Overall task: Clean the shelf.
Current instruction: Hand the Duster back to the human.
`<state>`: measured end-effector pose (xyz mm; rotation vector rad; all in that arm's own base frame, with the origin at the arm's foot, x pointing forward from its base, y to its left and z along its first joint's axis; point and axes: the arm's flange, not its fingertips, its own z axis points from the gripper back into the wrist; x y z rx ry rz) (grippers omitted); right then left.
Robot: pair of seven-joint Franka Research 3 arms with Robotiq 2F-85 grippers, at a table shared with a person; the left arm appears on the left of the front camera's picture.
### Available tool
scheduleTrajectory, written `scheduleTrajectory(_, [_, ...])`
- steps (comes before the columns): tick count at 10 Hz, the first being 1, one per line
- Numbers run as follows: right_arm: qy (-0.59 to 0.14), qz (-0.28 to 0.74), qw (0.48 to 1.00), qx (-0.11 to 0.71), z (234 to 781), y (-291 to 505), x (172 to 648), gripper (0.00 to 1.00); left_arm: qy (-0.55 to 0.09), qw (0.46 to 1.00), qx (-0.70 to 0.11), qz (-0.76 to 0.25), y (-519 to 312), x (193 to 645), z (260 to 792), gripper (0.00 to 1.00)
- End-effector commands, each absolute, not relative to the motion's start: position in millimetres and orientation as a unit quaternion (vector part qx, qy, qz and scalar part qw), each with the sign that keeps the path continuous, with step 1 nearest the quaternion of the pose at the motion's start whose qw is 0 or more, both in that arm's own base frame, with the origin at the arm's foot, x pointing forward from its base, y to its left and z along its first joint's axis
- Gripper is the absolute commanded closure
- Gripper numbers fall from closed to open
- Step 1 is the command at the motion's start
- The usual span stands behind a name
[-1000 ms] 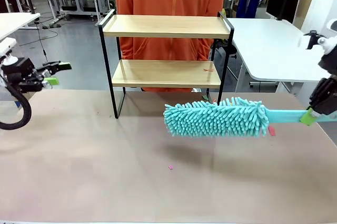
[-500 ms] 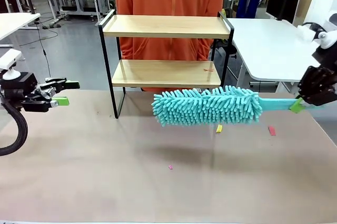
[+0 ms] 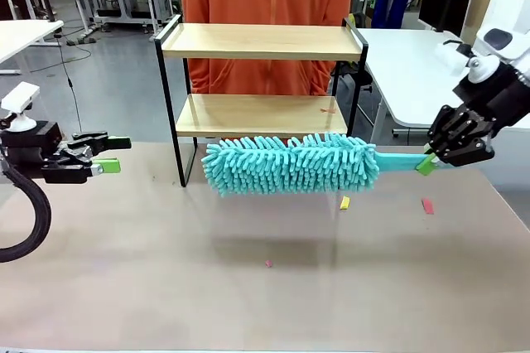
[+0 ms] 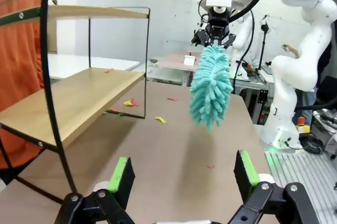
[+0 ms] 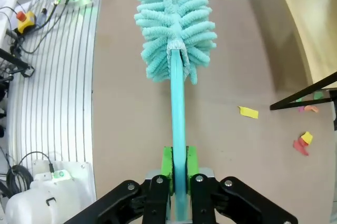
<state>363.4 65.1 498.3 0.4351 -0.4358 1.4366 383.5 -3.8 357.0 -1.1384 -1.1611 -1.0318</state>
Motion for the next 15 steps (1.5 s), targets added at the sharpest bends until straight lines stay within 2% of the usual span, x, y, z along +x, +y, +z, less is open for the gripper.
scheduleTrajectory(1, [-0.225, 0.644, 0.704, 0.199, 510, 55, 372, 0.87, -0.467, 0.602, -0.503, -0.408, -10, 389, 358, 0.0])
scheduleTrajectory(2, [-0.196, 0.647, 0.71, 0.196, 498, 65, 363, 0.87, -0.495, 0.571, -0.485, -0.44, -4, 383, 357, 0.0])
scheduleTrajectory(6, [-0.196, 0.647, 0.71, 0.196, 498, 65, 363, 0.87, -0.486, 0.58, -0.491, -0.433, -5, 385, 356, 0.0])
scheduleTrajectory(10, [-0.196, 0.647, 0.71, 0.196, 498, 65, 363, 0.87, -0.46, 0.532, -0.507, -0.499, -86, 393, 343, 0.0])
scheduleTrajectory(15, [-0.196, 0.647, 0.71, 0.196, 498, 65, 363, 0.87, -0.501, 0.496, -0.503, -0.5, -122, 411, 322, 0.0])
